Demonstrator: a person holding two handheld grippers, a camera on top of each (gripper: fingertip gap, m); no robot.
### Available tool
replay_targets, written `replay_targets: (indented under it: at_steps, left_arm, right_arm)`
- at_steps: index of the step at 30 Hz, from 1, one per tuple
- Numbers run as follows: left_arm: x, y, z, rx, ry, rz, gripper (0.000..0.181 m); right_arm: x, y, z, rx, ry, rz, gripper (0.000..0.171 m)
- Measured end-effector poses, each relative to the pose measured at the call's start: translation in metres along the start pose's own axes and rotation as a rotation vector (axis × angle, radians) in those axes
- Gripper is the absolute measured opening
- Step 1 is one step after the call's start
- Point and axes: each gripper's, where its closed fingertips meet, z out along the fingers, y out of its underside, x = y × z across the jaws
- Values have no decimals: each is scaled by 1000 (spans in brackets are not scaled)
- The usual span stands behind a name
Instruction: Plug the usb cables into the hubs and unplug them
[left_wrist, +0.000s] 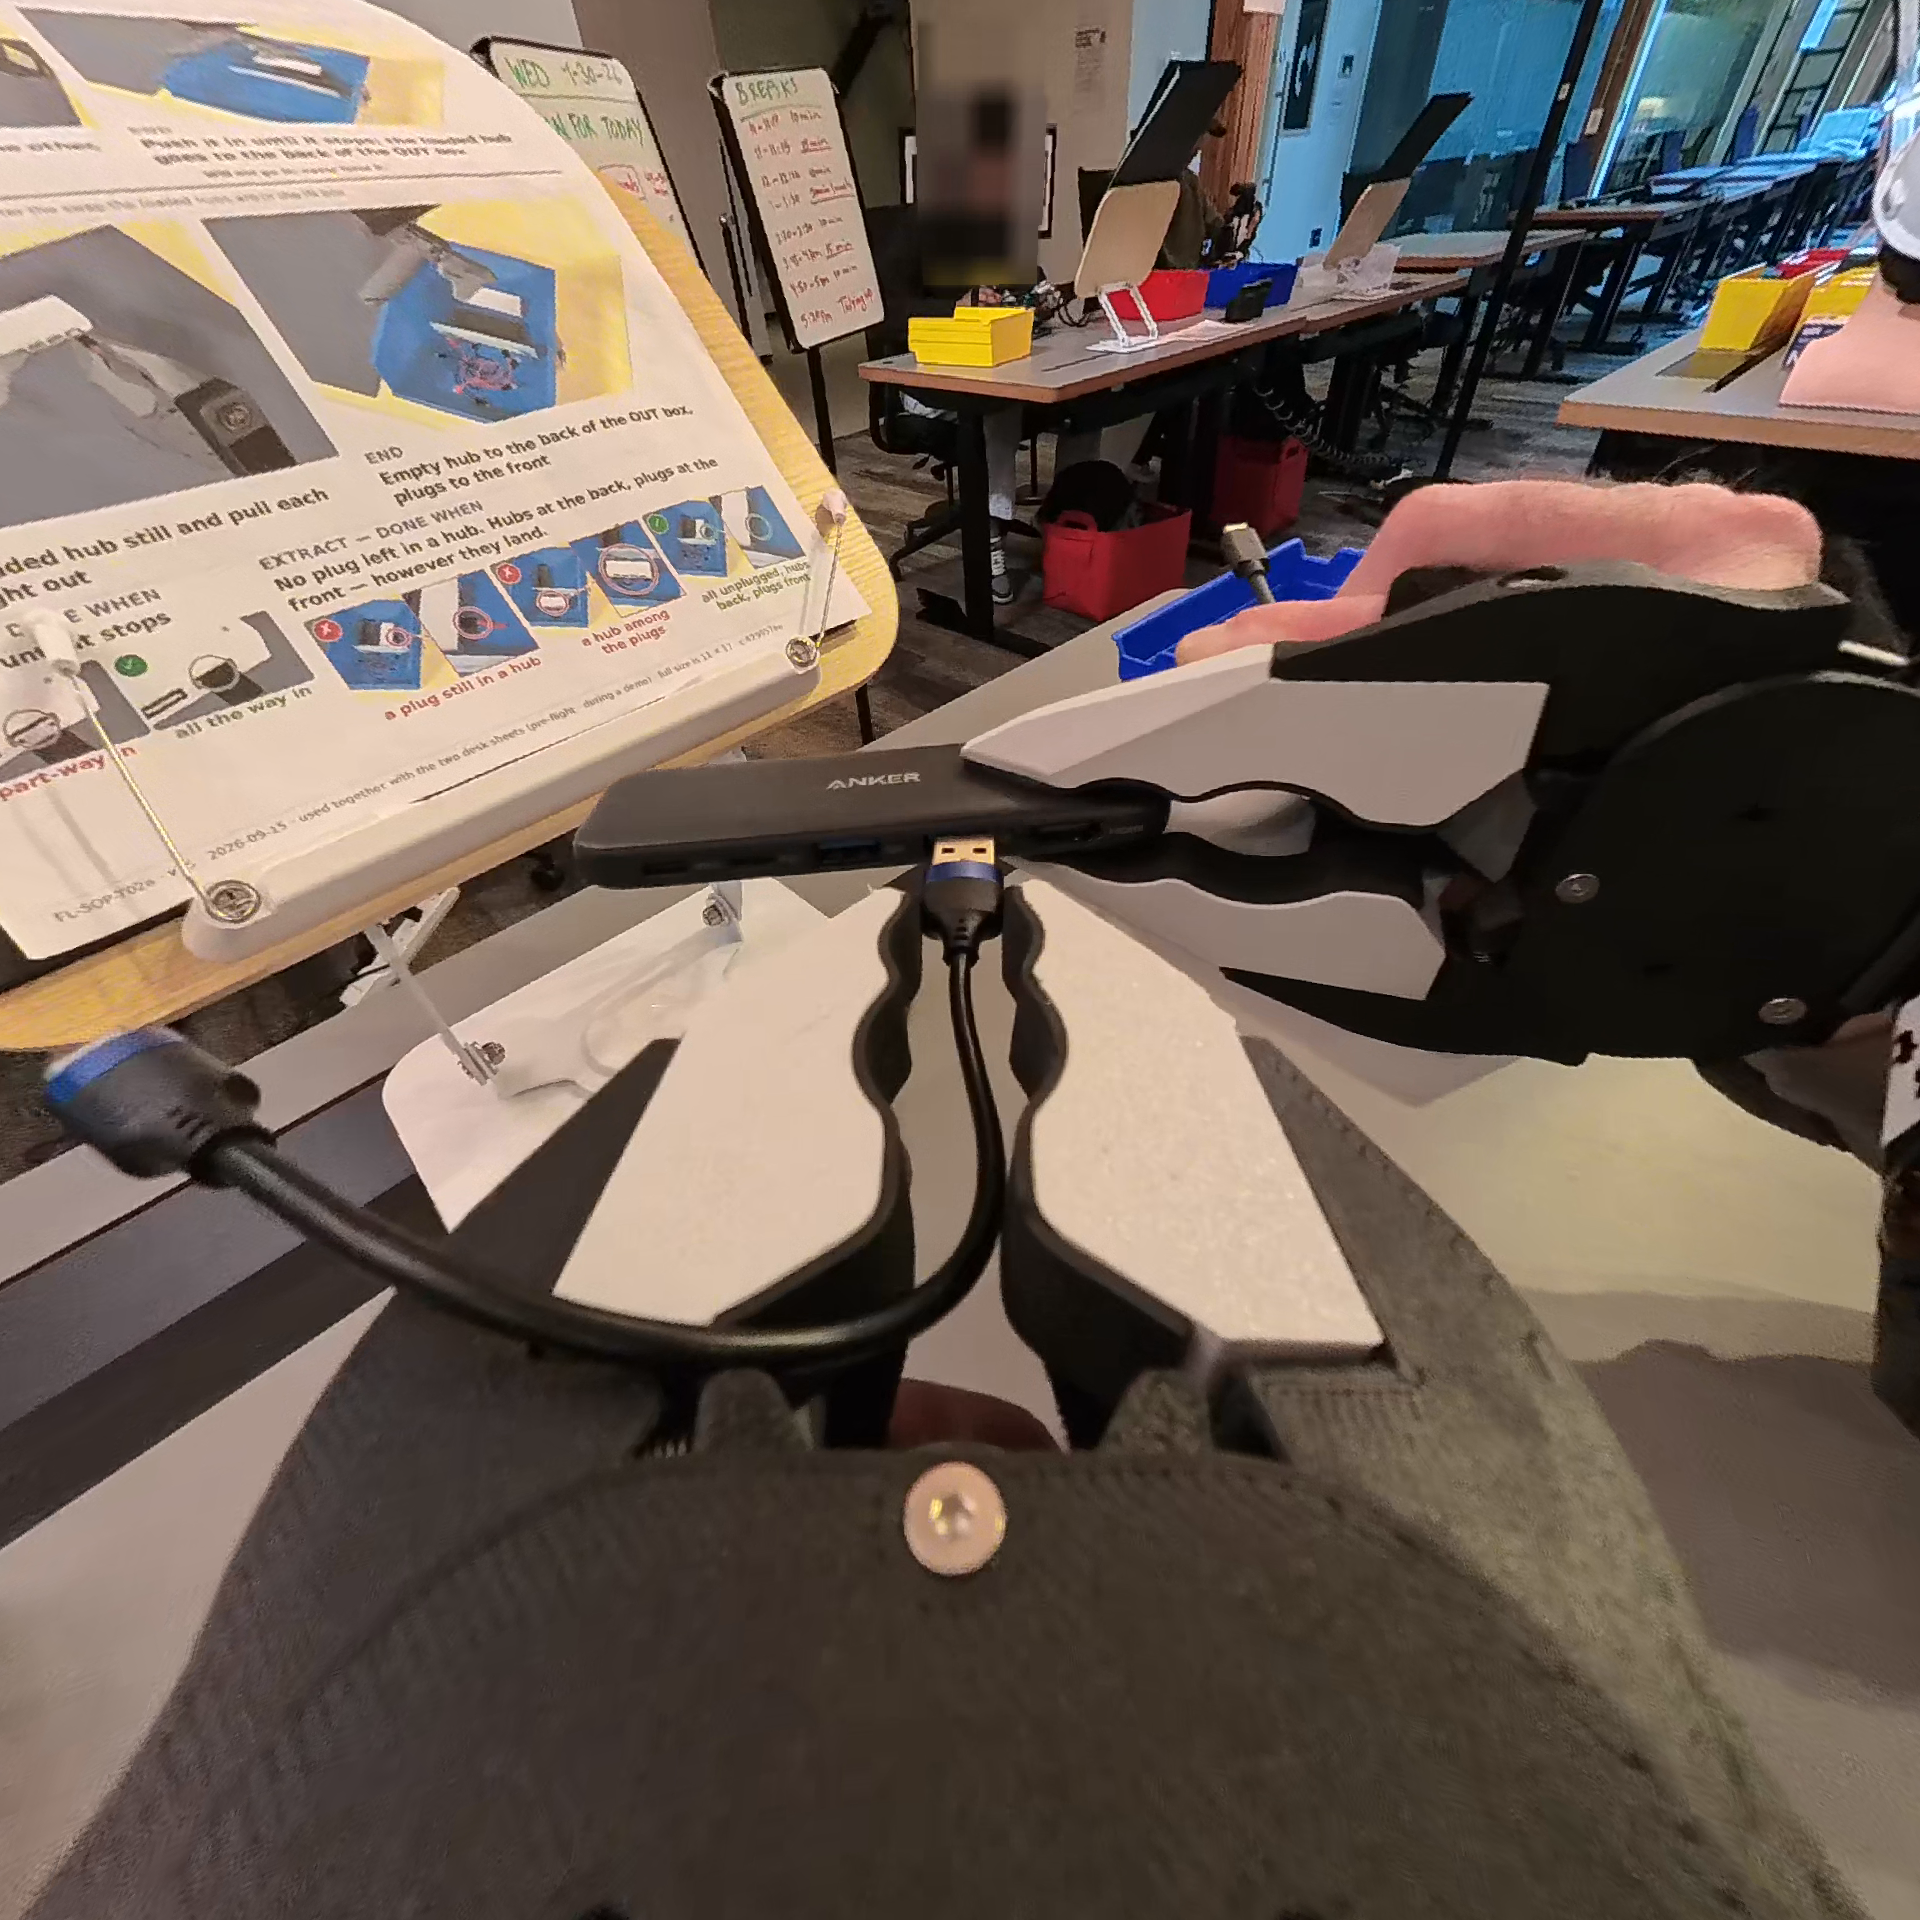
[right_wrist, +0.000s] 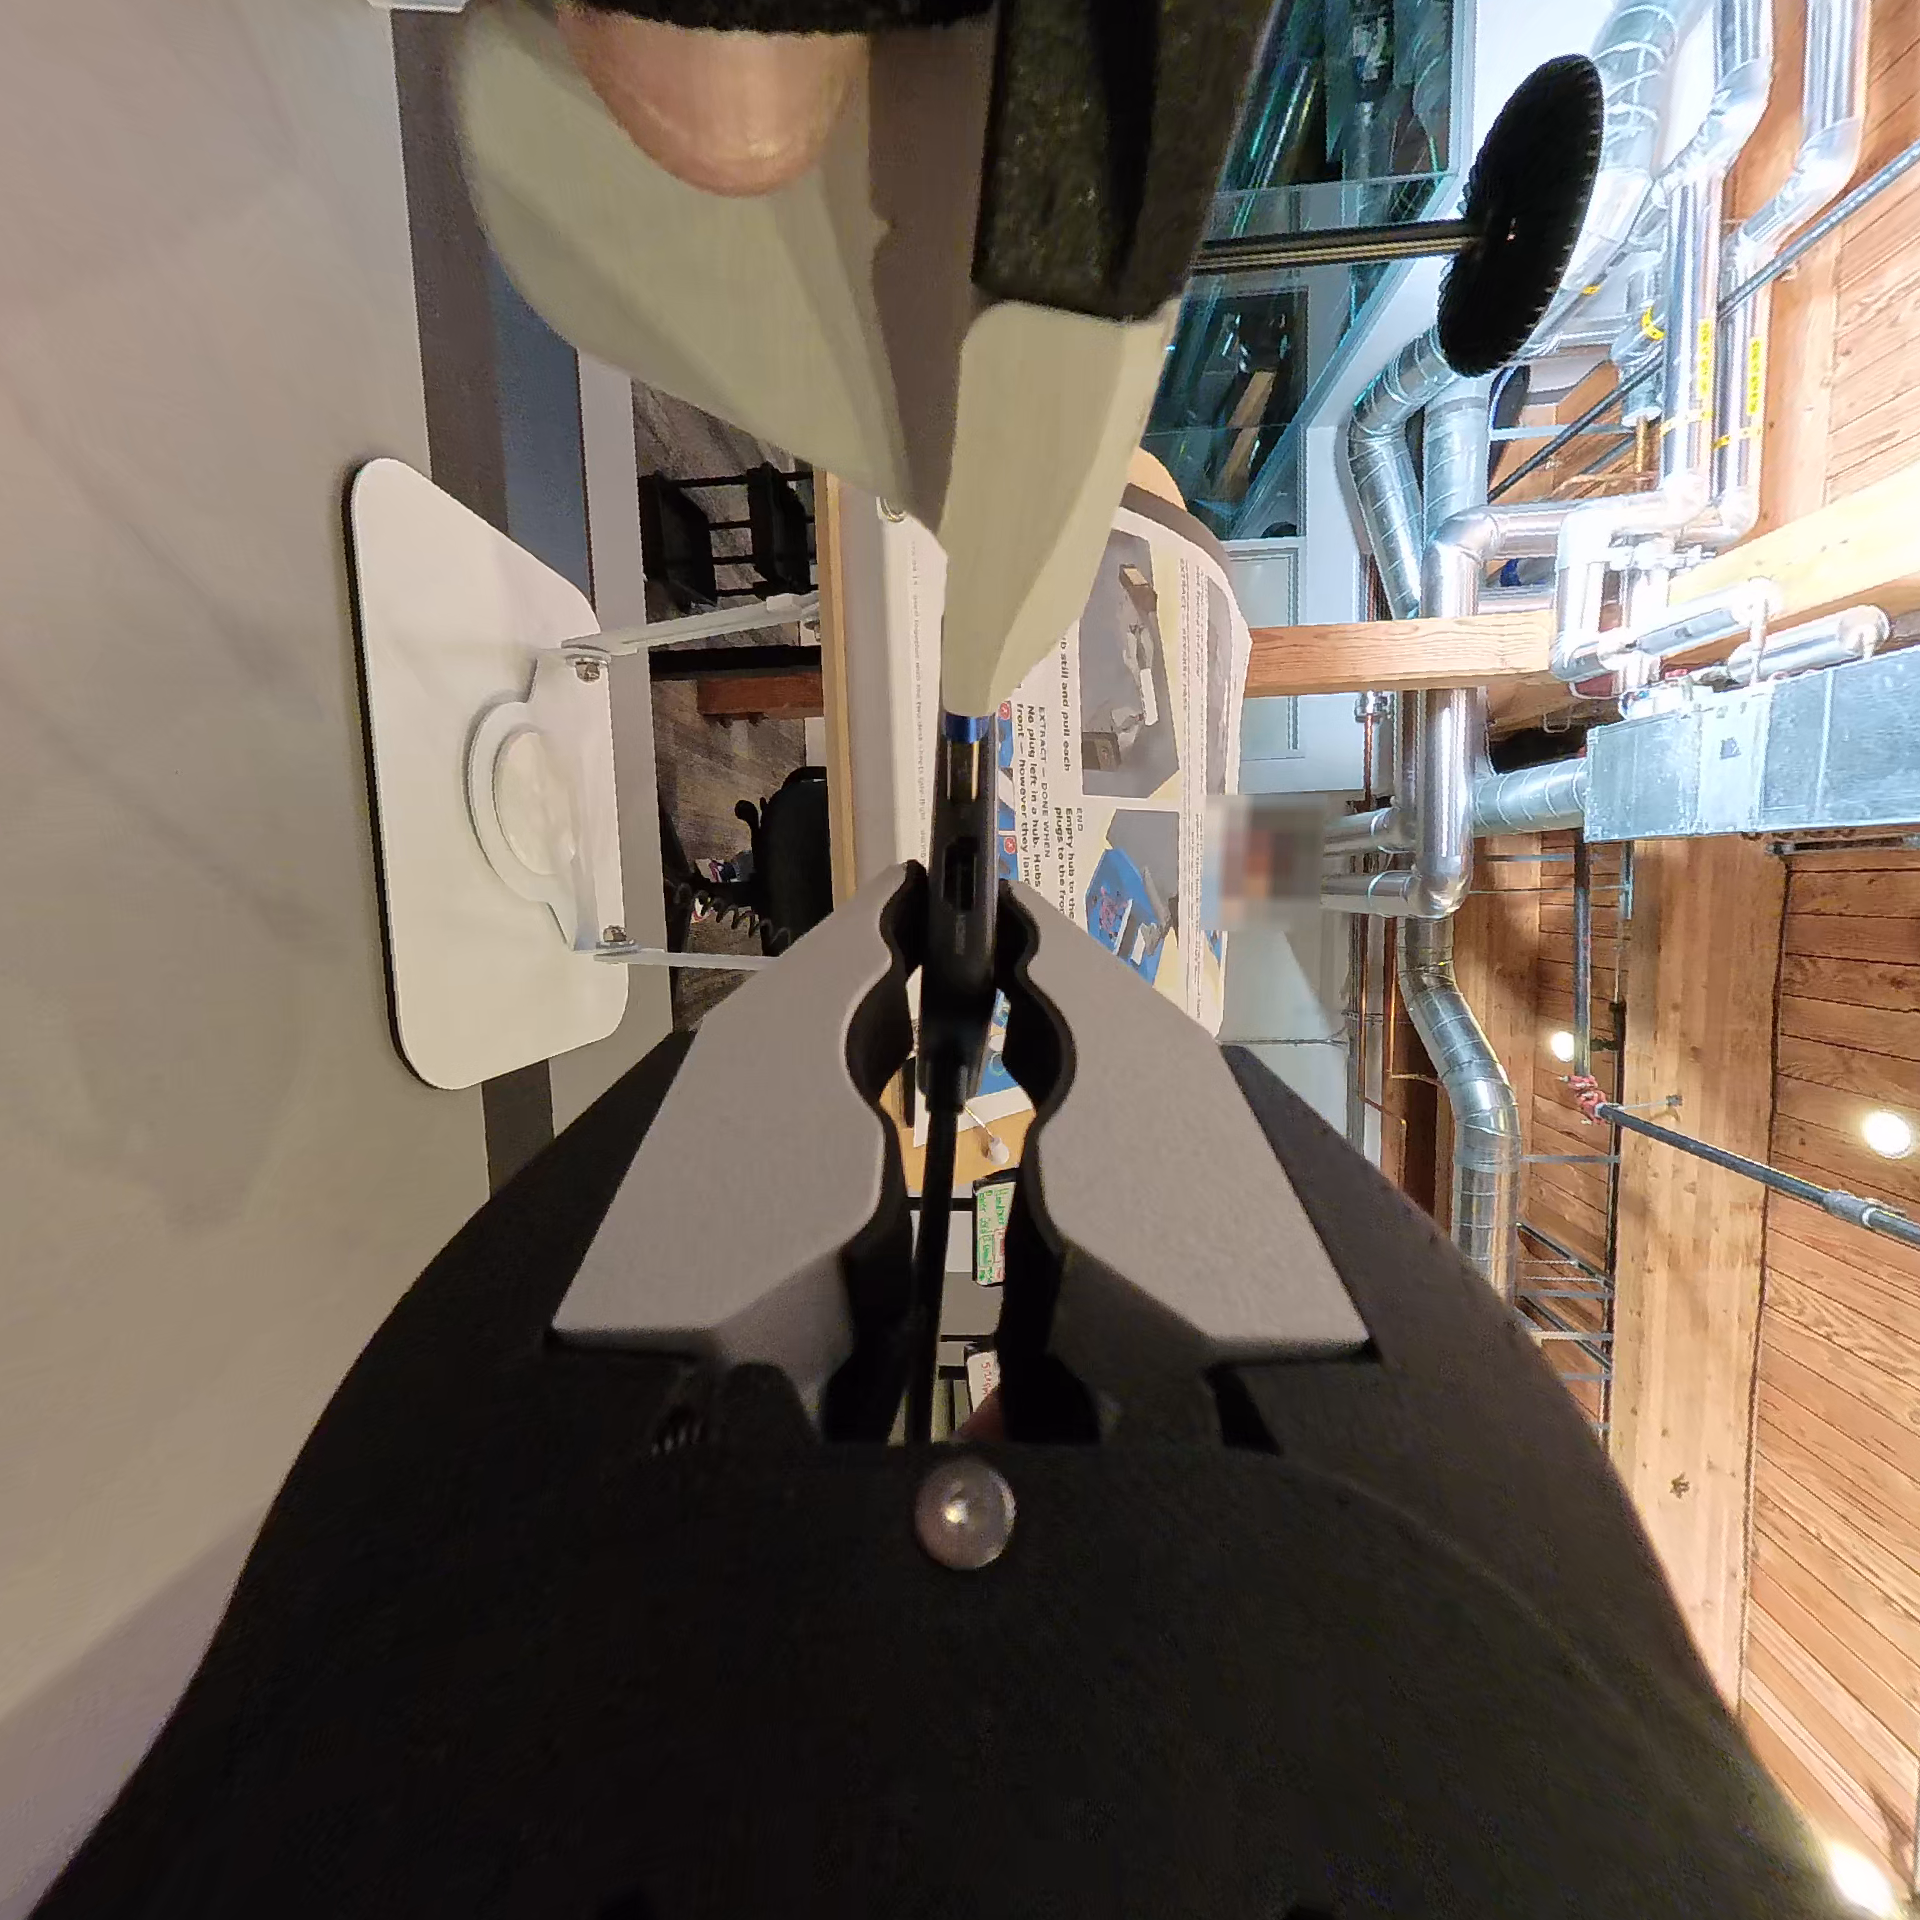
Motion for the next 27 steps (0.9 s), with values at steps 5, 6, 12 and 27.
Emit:
replay_targets:
  at_steps: [5,6,12,27]
  left_arm:
    - [-2,-2,-1,13,-3,-18,15]
    - [-2,-1,0,9,-1,-17,15]
    - [-2,-1,0,14,-3,-19,15]
    - [2,-13,-8,53,19,12,15]
  right_arm:
    - [2,-3,0,14,1,24,9]
    - [2,-4,0,14,1,23,9]
    - [2,-5,0,7,10,8,9]
    - [9,-13,-8,44,18,35,8]
